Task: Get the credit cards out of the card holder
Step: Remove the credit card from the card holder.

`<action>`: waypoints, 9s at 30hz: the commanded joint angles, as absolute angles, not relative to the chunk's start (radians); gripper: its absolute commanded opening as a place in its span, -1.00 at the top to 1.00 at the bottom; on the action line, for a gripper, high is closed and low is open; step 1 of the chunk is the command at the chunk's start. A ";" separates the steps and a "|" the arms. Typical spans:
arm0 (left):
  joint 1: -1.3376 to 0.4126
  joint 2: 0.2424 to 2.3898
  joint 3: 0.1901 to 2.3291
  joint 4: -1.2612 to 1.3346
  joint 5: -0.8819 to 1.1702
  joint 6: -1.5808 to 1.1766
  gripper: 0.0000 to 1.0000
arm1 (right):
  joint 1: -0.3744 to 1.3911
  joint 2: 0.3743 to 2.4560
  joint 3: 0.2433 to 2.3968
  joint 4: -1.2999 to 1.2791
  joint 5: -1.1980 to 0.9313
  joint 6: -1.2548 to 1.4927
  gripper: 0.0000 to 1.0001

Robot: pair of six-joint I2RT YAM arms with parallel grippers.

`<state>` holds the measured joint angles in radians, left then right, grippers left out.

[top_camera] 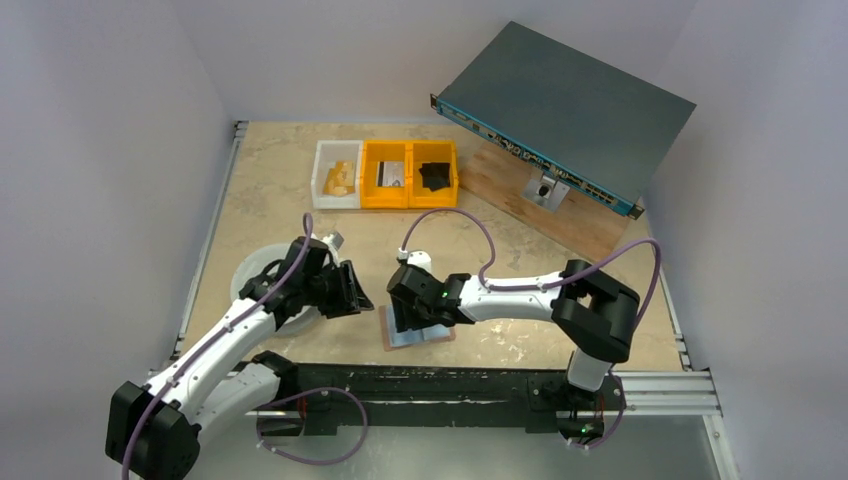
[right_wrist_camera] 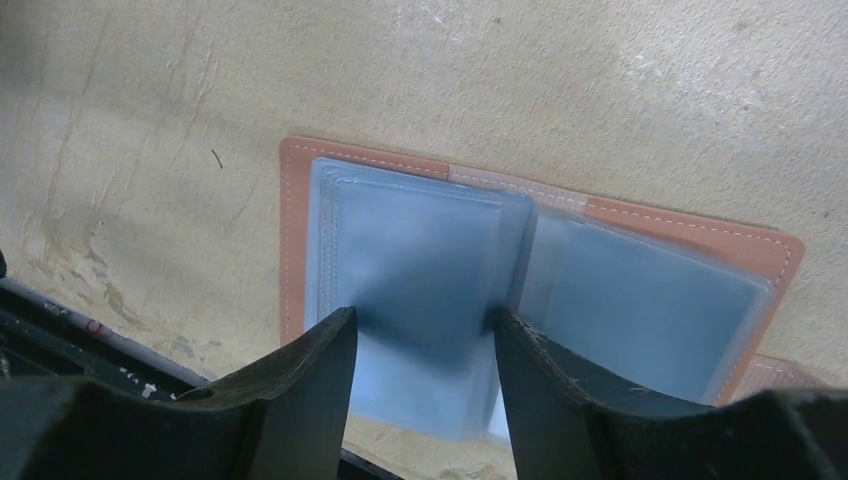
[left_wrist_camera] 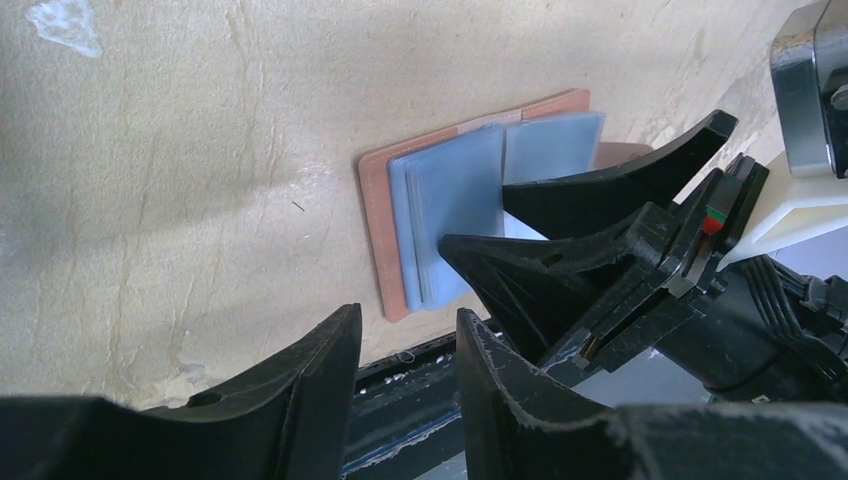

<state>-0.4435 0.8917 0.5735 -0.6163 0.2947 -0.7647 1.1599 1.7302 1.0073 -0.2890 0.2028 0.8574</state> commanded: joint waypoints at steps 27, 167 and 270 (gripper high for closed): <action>-0.546 1.145 0.503 -0.403 0.347 -0.770 0.73 | 1.126 1.746 0.784 -0.020 0.023 0.999 0.90; -0.623 1.314 0.540 -0.360 0.257 -0.819 0.98 | 1.043 1.735 0.727 0.228 -0.150 1.012 0.26; -0.619 1.335 0.535 -0.451 0.149 -0.837 1.00 | 0.843 1.775 0.358 0.879 -0.396 1.216 1.00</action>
